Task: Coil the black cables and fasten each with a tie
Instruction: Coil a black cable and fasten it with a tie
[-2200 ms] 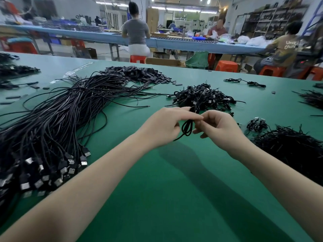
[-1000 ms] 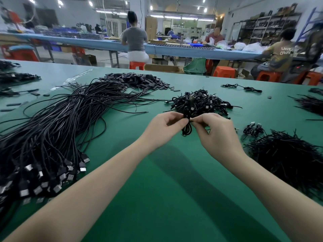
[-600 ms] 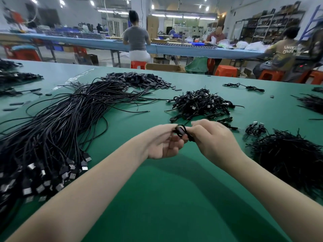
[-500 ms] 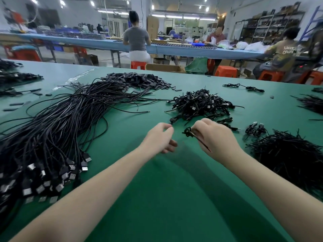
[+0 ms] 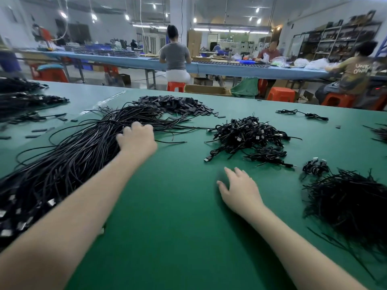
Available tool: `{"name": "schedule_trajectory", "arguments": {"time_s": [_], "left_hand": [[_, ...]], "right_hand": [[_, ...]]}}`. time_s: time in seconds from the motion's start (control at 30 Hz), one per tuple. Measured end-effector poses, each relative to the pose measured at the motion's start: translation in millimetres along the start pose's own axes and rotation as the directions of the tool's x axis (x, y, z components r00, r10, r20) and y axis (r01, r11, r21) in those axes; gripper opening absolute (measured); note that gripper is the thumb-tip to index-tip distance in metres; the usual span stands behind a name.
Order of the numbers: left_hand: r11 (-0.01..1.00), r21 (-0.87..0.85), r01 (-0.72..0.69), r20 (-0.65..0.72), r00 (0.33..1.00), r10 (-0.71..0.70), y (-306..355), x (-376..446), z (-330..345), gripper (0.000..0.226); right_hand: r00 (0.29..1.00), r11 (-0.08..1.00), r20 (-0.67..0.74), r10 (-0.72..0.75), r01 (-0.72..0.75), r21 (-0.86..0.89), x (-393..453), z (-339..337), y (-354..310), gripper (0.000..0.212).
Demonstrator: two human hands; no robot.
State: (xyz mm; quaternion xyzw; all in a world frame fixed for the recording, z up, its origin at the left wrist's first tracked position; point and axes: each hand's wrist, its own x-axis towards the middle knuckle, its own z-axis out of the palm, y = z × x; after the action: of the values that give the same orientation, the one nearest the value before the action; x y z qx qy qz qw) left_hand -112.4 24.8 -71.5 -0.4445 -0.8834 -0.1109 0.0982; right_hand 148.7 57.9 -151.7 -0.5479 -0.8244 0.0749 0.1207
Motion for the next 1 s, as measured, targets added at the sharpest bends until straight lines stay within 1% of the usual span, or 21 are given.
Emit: {"name": "schedule_trajectory", "arguments": {"time_s": [0.1, 0.17, 0.23, 0.3, 0.33, 0.43, 0.6, 0.73, 0.77, 0.83, 0.9, 0.93, 0.97, 1.0], "left_hand": [[0.972, 0.210, 0.109, 0.093, 0.987, -0.131, -49.9, 27.5, -7.5, 0.039], [0.944, 0.310, 0.114, 0.136, 0.977, -0.163, -80.2, 32.6, -5.6, 0.035], [0.940, 0.331, 0.083, 0.135, 0.982, -0.134, -102.4, 34.1, -4.5, 0.030], [0.944, 0.323, 0.071, 0.105, 0.988, -0.111, -114.7, 35.6, -7.0, 0.026], [0.940, 0.334, 0.066, 0.104, 0.989, -0.106, -117.6, 35.7, -10.0, 0.027], [0.933, 0.357, 0.044, 0.157, 0.982, -0.106, -119.9, 33.3, -16.7, 0.039], [0.940, 0.320, 0.120, 0.158, 0.971, -0.178, -124.0, 33.3, -18.3, 0.041], [0.917, 0.311, 0.250, 0.178, 0.932, -0.315, -118.0, 34.2, -24.6, 0.051], [0.909, 0.324, 0.260, 0.178, 0.927, -0.329, -115.6, 33.5, -25.9, 0.047], [0.906, 0.339, 0.253, 0.175, 0.929, -0.325, -112.6, 35.2, -27.8, 0.029], [0.911, 0.317, 0.263, 0.192, 0.923, -0.333, -112.8, 37.6, -33.3, 0.014], [0.924, 0.256, 0.284, 0.215, 0.915, -0.341, -114.9, 41.3, -36.9, 0.010], [0.937, 0.149, 0.317, 0.245, 0.906, -0.345, -117.5, 45.7, -40.5, 0.014], [0.935, -0.020, 0.354, 0.300, 0.894, -0.332, -121.1, 49.7, -42.5, 0.020]], "right_hand": [[0.991, 0.996, -0.108, -0.075, 0.080, 0.039, -8.2, 10.8, 4.3, 0.044], [0.985, 0.993, -0.135, -0.106, 0.113, 0.045, -8.9, 9.1, 5.4, 0.039], [0.984, 0.992, -0.135, -0.114, 0.120, 0.041, -8.9, 7.7, 5.6, 0.038], [0.983, 0.992, -0.137, -0.118, 0.124, 0.038, -10.2, 7.8, 5.2, 0.038], [0.983, 0.991, -0.138, -0.120, 0.126, 0.042, -10.2, 7.7, 5.1, 0.037], [0.984, 0.991, -0.137, -0.118, 0.126, 0.052, -10.3, 7.1, 6.3, 0.036], [0.986, 0.990, -0.127, -0.112, 0.122, 0.071, -10.9, 5.9, 5.2, 0.035], [0.986, 0.990, -0.126, -0.109, 0.120, 0.078, -10.7, 5.1, 5.3, 0.035], [0.986, 0.990, -0.126, -0.109, 0.120, 0.079, -10.9, 4.8, 5.3, 0.035], [0.986, 0.989, -0.126, -0.111, 0.122, 0.083, -11.2, 4.4, 5.5, 0.035], [0.985, 0.989, -0.131, -0.109, 0.121, 0.085, -11.6, 4.7, 5.5, 0.034], [0.985, 0.990, -0.133, -0.107, 0.118, 0.082, -11.4, 4.9, 5.5, 0.034], [0.985, 0.990, -0.135, -0.104, 0.116, 0.080, -11.3, 5.2, 5.8, 0.033], [0.985, 0.990, -0.137, -0.102, 0.114, 0.079, -10.8, 5.5, 6.3, 0.033]]}}
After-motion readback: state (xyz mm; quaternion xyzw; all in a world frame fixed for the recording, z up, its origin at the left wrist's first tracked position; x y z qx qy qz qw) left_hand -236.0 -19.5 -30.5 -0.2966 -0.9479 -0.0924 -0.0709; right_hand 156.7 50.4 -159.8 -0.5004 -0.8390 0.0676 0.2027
